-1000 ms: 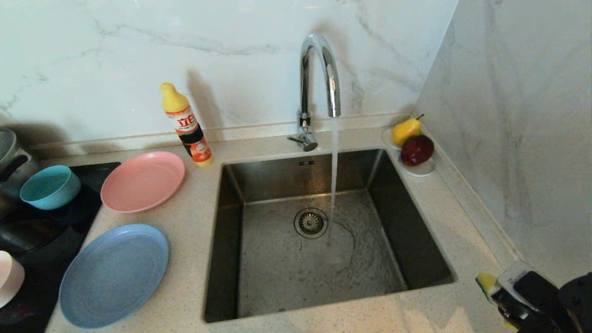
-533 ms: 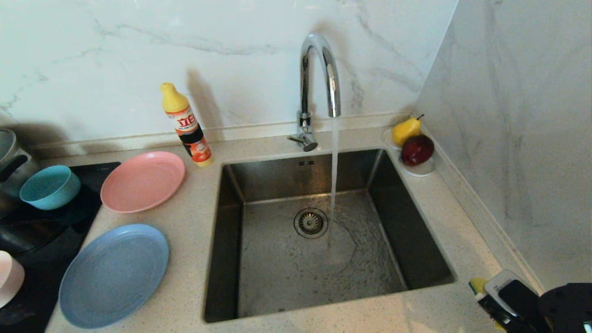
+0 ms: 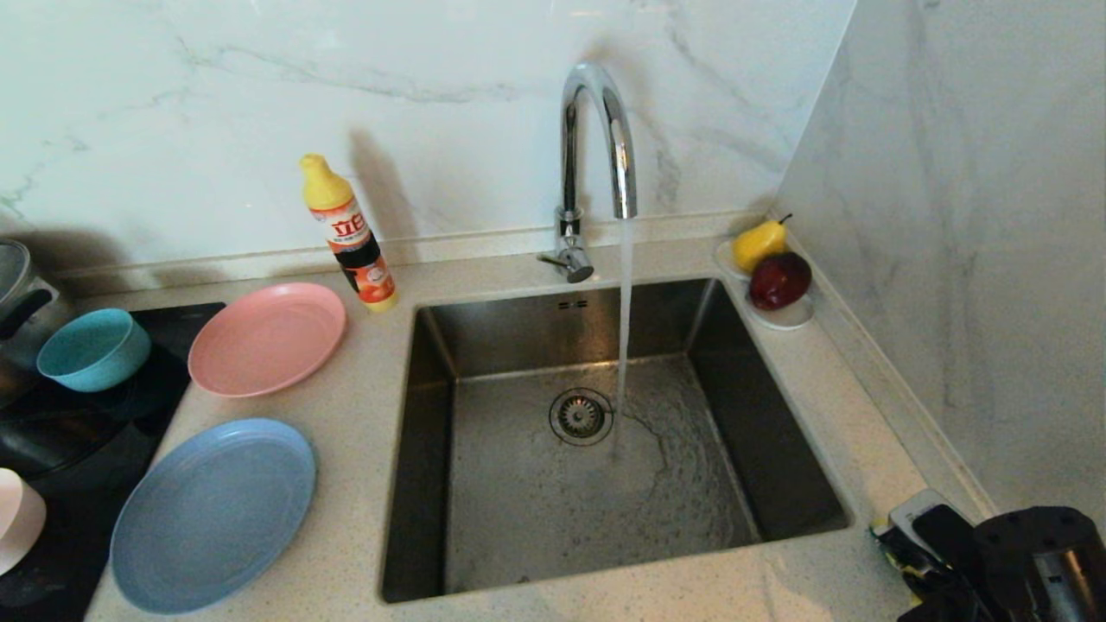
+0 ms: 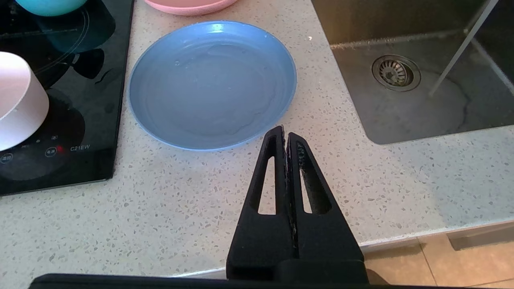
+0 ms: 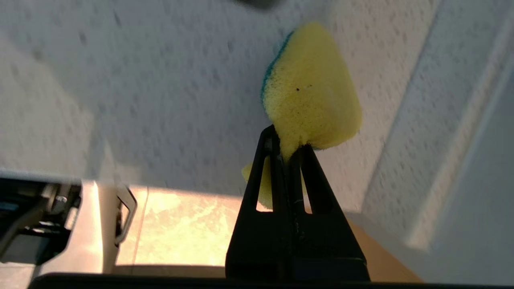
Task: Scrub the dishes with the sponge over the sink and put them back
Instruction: Put down the sponge
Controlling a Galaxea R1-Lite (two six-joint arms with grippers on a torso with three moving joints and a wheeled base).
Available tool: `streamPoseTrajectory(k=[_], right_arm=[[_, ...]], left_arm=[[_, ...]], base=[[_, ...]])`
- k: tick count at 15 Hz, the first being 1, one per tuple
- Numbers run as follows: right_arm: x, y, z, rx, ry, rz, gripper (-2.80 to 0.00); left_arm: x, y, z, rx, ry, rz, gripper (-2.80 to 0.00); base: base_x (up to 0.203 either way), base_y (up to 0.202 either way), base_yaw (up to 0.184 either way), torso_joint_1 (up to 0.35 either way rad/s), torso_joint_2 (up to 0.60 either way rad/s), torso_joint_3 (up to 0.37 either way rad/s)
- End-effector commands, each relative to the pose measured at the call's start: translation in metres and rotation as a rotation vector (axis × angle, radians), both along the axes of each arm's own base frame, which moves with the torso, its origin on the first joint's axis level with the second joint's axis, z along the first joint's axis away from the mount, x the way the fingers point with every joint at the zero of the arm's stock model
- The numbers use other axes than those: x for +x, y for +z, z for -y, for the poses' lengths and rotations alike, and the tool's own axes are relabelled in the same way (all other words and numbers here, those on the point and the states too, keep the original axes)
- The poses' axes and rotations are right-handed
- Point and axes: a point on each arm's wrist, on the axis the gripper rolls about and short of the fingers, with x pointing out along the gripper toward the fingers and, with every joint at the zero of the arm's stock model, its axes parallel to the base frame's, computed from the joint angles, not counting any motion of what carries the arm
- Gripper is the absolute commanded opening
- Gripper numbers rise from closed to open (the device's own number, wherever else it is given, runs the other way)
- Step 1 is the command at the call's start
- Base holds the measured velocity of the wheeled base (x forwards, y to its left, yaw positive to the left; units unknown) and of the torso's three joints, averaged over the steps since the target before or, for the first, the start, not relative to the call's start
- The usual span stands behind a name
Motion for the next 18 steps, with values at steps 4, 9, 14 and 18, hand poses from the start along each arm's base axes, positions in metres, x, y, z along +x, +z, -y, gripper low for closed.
streamPoseTrajectory(k=[4, 9, 14, 18], right_arm=[[0.029, -0.016, 0.003, 0.006, -0.047, -0.012, -2.8], [0.054, -0.002, 0.018, 0.021, -0.054, 0.049, -2.8], [0.055, 0.0, 0.013, 0.025, -0.023, 0.055, -2.8], [0.047, -0.002, 0.015, 0.019, -0.022, 0.046, -2.8]], left_arm=[[0.0, 0.0, 0.0, 0.0, -0.001, -0.002, -2.8], [0.0, 0.0, 0.0, 0.0, -0.001, -0.002, -2.8], [0.0, 0.0, 0.0, 0.0, 0.0, -0.002, -2.8], [0.0, 0.0, 0.0, 0.0, 0.0, -0.002, -2.8]], base=[[0.0, 0.0, 0.0, 0.0, 0.0, 0.0], [0.0, 0.0, 0.0, 0.0, 0.0, 0.0], [0.0, 0.0, 0.0, 0.0, 0.0, 0.0], [0.0, 0.0, 0.0, 0.0, 0.0, 0.0]])
